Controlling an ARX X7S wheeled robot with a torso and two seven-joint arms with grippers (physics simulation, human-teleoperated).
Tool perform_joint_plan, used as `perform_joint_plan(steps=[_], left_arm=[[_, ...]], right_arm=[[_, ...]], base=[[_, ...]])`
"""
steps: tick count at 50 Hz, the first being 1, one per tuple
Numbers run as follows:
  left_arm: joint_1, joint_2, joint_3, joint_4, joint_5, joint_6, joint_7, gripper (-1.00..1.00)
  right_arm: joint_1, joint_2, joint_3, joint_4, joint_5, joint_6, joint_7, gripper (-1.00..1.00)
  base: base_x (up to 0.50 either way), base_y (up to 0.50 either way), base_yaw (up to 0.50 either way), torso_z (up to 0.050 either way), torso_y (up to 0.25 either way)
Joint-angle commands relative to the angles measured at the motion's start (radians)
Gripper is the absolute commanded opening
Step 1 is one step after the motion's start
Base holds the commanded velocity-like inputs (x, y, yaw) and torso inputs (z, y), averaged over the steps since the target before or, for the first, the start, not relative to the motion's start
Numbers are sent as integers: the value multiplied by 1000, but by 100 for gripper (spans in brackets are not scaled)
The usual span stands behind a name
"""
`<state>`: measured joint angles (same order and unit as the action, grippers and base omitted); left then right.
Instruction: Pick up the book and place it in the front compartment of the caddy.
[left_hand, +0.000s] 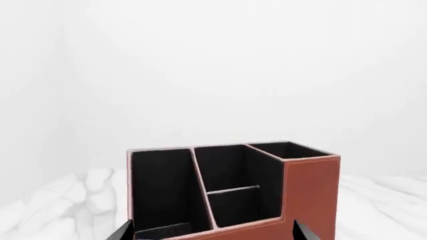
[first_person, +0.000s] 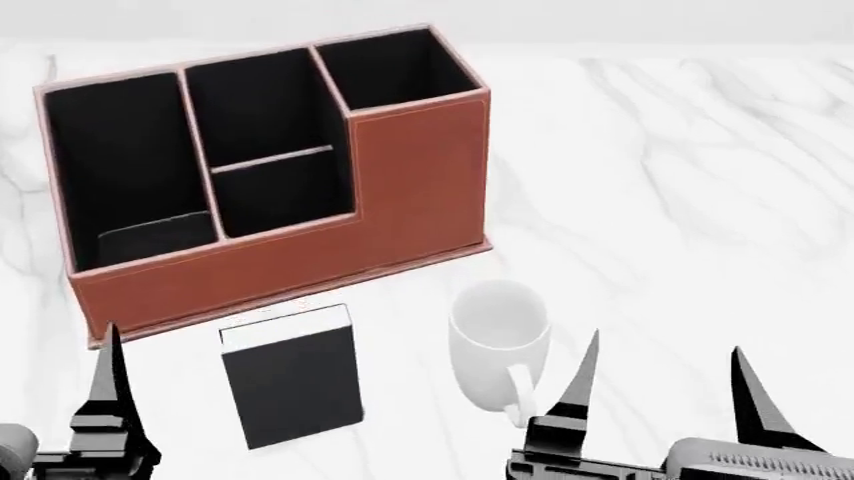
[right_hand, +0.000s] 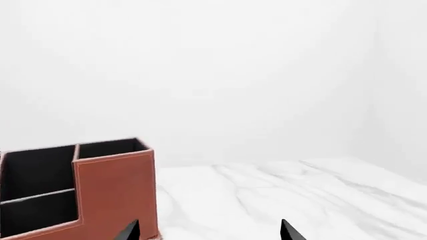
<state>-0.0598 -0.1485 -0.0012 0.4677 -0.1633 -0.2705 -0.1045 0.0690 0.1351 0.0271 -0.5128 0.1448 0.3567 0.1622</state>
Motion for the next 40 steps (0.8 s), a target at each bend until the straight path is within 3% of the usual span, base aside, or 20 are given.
perform_joint_plan(steps=[1, 40], left_arm=[[-9, -28, -28, 124, -54, -78, -10, 100], [0, -72, -14, 165, -91, -72, -49, 100]], right_arm=[[17, 29, 28, -132, 43, 72, 12, 100], [26, 73, 32, -168, 80, 71, 44, 100]], base=[[500, 0, 0, 0, 0], [500, 0, 0, 0, 1]])
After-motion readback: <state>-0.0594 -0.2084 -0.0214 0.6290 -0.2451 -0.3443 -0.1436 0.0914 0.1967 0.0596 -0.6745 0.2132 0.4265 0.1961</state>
